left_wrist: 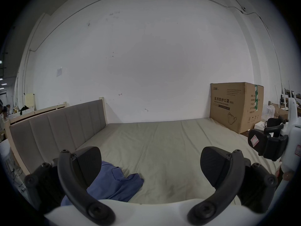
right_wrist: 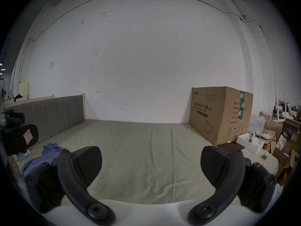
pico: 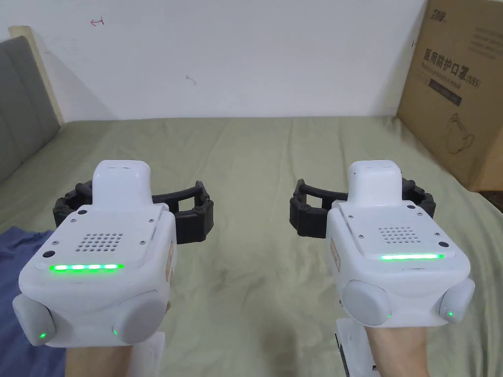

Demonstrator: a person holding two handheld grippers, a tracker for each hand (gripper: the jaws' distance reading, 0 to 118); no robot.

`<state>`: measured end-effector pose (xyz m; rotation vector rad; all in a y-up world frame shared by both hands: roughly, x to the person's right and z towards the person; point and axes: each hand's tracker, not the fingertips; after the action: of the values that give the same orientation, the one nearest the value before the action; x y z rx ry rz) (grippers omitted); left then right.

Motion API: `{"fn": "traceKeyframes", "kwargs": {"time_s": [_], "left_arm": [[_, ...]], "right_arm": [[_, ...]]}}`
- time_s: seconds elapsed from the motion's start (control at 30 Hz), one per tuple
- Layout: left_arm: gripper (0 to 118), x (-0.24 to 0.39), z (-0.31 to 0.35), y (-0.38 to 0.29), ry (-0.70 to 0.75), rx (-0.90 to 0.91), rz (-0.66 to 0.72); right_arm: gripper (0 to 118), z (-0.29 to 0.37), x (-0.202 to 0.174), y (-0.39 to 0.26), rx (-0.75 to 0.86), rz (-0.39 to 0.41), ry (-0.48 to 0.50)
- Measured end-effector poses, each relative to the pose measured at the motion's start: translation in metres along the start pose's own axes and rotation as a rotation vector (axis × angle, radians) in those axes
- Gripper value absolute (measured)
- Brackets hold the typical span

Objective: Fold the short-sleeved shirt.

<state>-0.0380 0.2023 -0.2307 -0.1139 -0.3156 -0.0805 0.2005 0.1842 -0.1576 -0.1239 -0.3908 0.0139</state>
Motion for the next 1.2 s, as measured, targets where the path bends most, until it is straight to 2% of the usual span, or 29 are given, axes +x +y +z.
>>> {"fn": "traceKeyframes", "kwargs": {"time_s": [0.33, 1.2], "left_arm": [[118, 0.0001, -0.0008, -0.0002, 0.020, -0.005, -0.010], [118, 0.0005, 0.0010, 0.0014, 0.041, 0.001, -0.014]], "right_arm": [[118, -0.0002, -0.0025, -0.0004, -0.003, 0.038, -0.010], [118, 0.0036, 0.0020, 0.0016, 0.011, 0.017, -0.013]]}}
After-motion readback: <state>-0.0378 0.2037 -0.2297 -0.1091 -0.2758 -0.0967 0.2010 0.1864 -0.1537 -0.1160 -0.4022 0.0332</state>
